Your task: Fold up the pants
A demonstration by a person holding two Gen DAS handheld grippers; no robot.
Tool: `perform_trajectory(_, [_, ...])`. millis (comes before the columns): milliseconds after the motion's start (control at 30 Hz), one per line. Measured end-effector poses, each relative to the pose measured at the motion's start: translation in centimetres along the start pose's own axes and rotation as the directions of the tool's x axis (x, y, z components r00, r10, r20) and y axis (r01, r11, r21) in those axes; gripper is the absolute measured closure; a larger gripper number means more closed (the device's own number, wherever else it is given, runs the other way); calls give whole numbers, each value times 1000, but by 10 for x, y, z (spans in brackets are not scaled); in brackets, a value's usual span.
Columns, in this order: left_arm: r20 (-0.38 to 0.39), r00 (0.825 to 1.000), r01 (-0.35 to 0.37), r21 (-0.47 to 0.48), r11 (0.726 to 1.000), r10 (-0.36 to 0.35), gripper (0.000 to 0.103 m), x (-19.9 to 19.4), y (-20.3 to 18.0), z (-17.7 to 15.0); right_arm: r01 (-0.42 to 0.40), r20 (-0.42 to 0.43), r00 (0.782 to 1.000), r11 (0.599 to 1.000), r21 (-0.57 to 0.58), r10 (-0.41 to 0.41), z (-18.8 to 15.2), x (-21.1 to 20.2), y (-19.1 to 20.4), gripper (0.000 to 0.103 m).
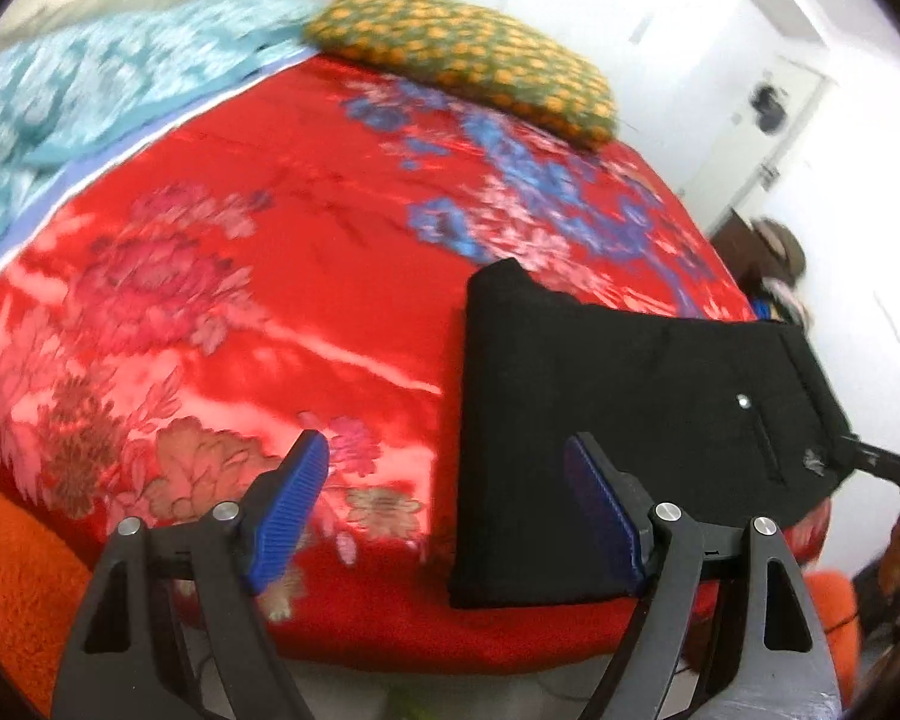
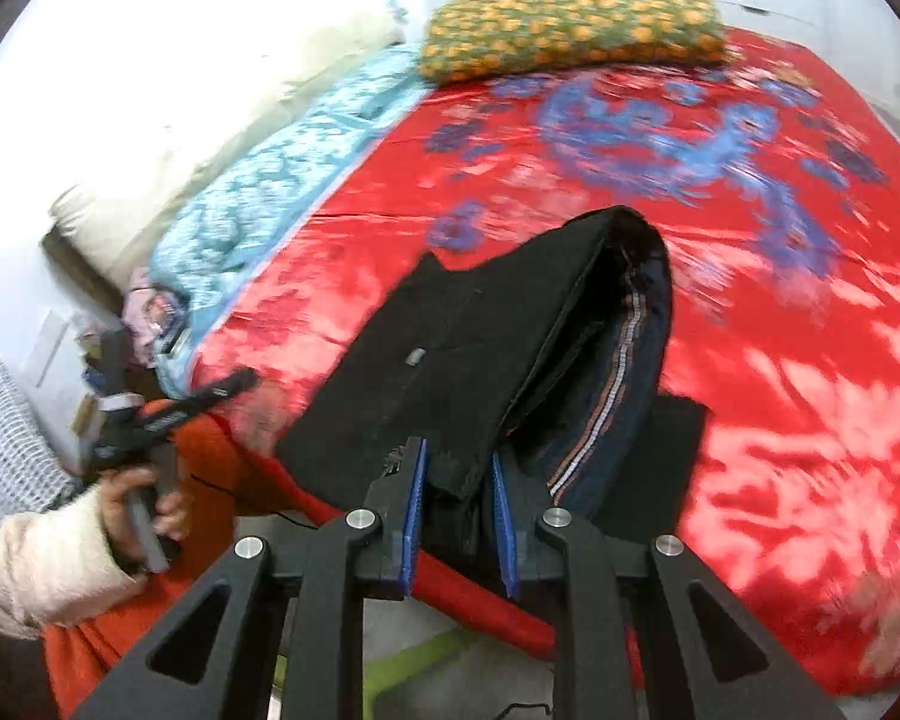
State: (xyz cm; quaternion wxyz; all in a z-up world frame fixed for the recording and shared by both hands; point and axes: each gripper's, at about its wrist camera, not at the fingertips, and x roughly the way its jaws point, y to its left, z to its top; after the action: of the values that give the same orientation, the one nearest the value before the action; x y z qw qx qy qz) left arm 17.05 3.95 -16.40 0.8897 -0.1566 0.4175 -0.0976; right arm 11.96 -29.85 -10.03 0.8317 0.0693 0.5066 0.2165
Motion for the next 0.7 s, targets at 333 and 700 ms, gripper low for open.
perform_trajectory(333, [-75, 997, 19, 374, 927, 10, 20, 44, -78, -27, -13, -2, 1000, 930, 368, 14, -79, 35, -104, 57])
perform_trajectory(700, [-105, 993, 7, 492, 870, 51, 18, 57, -93, -49, 98, 124, 986, 986, 137, -116, 37, 24, -65, 57])
